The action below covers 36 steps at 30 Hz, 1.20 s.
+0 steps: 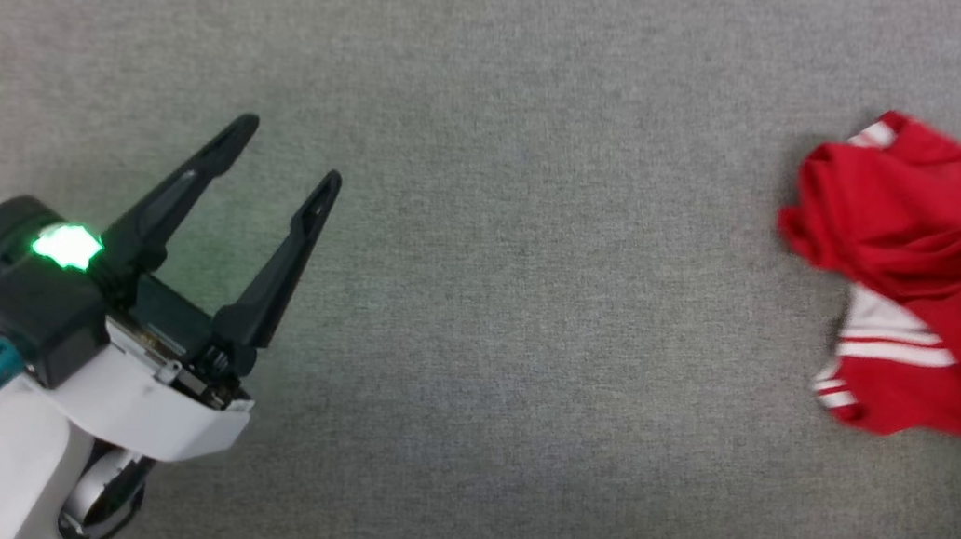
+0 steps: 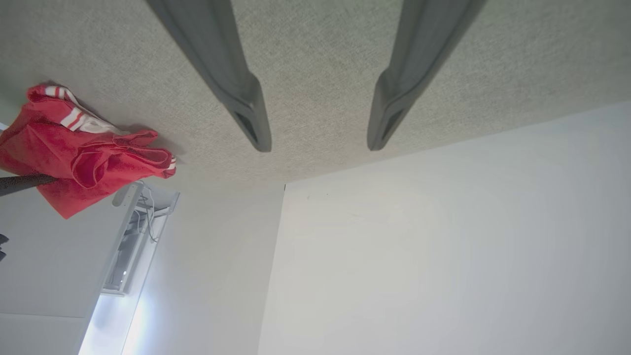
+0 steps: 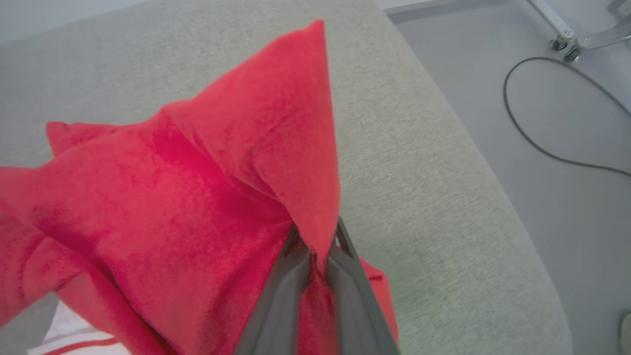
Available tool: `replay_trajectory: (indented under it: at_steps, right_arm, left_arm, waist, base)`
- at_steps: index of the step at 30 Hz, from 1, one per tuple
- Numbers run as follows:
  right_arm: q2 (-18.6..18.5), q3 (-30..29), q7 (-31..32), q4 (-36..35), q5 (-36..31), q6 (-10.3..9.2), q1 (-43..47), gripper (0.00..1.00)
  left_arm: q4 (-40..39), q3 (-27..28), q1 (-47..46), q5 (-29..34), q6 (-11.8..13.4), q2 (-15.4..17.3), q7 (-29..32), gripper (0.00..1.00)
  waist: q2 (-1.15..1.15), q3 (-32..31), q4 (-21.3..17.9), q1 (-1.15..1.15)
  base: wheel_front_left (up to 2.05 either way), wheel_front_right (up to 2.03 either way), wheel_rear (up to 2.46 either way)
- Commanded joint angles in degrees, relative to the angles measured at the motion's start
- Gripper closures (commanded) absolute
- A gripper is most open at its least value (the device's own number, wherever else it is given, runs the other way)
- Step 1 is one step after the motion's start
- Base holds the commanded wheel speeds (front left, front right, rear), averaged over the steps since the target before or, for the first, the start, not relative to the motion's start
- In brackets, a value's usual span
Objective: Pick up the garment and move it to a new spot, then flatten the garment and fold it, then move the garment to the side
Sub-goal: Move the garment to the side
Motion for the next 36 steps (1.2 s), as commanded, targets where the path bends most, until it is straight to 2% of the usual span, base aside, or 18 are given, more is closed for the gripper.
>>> replay_trajectory:
  at_steps: [1, 9, 16, 24, 34, 35, 36]
  right_arm:
    - [-0.67, -0.28, -0.68, 0.46, -1.01, -0.07, -1.08, 1.0]
    - [-3.46, -3.93, -6.48, 8.58, -8.31, -0.07, -9.64, 1.0]
    - [-5.22, -7.84, -11.48, 14.02, -16.01, -0.07, -15.04, 1.0]
    - [-3.41, -4.26, -15.58, 20.12, -20.68, -0.06, -18.81, 1.0]
    - [-3.98, -6.55, -23.07, 27.69, -28.3, -0.07, -22.17, 1.0]
    - [-3.76, -7.05, -23.88, 28.14, -28.41, -0.07, -22.6, 0.86]
    - [-3.76, -7.39, -24.5, 28.56, -28.72, -0.07, -23.0, 0.59]
  left_arm:
    - [-0.35, -0.07, -0.81, -0.06, 0.1, 0.26, 0.08, 0.0]
    - [-3.51, -0.96, -3.52, 1.14, 0.09, 3.32, 0.08, 0.0]
    - [-5.93, 1.5, -3.49, 1.32, 0.09, 6.22, 0.08, 0.0]
    - [-7.62, 3.78, -2.11, 1.25, 0.09, 8.36, 0.08, 0.0]
    - [-7.44, 5.05, -1.61, 1.63, 0.09, 8.41, 0.08, 0.0]
    - [-7.26, 5.22, -1.61, 1.66, 0.09, 8.1, 0.08, 0.0]
    - [-7.07, 5.25, -1.57, 1.67, 0.09, 7.83, 0.08, 0.0]
  waist:
    - [0.0, 1.26, -0.72, 0.0]
    - [0.0, 5.08, -1.24, 0.0]
    - [0.0, 7.8, -1.4, 0.0]
    - [0.0, 9.55, -2.13, 0.0]
    - [0.0, 9.81, -1.49, 0.0]
    - [0.0, 9.55, -1.32, 0.0]
    - [0.0, 9.21, -1.14, 0.0]
  base:
    - [0.0, 0.0, 0.0]
    - [0.0, 0.0, 0.0]
    - [0.0, 0.0, 0.0]
    - [0.0, 0.0, 0.0]
    - [0.0, 0.0, 0.0]
    - [0.0, 0.0, 0.0]
    - [0.0, 0.0, 0.0]
